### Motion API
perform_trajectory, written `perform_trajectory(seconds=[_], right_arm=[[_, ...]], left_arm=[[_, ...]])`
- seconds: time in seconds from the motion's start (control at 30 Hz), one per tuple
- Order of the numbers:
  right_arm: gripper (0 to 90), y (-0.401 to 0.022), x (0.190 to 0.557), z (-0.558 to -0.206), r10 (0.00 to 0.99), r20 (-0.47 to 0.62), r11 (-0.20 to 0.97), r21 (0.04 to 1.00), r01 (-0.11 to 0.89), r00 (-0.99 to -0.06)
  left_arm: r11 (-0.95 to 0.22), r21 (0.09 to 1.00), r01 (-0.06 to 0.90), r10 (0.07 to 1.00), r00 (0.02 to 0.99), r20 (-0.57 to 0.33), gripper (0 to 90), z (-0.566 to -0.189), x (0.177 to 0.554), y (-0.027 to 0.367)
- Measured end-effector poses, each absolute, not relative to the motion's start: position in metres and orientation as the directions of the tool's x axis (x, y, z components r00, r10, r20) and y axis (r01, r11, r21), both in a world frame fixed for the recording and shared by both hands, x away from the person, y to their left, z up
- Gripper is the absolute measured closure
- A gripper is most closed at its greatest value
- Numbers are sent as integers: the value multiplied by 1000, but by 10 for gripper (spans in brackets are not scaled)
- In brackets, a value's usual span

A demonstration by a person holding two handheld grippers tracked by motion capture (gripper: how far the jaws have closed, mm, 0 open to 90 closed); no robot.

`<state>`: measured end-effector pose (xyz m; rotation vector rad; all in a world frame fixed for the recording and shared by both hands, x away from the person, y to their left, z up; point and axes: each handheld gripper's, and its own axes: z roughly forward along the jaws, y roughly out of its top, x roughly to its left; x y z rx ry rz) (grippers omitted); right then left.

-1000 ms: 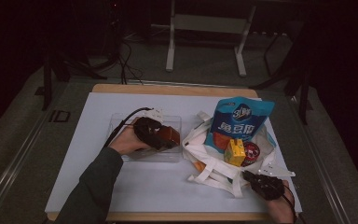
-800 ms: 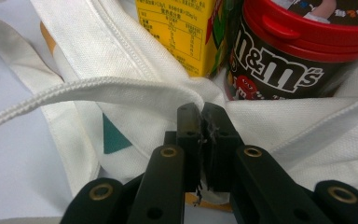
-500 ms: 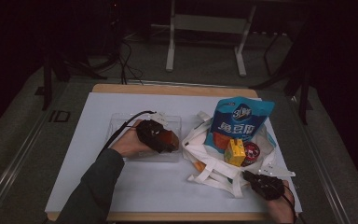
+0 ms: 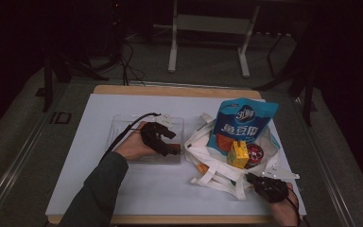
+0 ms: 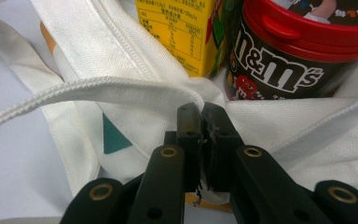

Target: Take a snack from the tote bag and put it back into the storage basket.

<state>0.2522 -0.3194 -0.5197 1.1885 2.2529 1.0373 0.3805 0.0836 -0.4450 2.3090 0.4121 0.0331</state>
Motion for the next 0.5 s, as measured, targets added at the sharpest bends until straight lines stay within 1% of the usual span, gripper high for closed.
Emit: perform_trajectory(seconds=[0.27, 0.5], right_arm=[[857, -319, 252, -520, 825, -1, 367, 761, 535, -565], [857, -319, 252, -520, 826, -2, 367, 761, 535, -564]], left_arm=[[-611, 750, 254, 319, 946, -60, 298, -435, 375, 82], [-588, 772, 244, 332, 942, -45, 300, -430, 374, 79]])
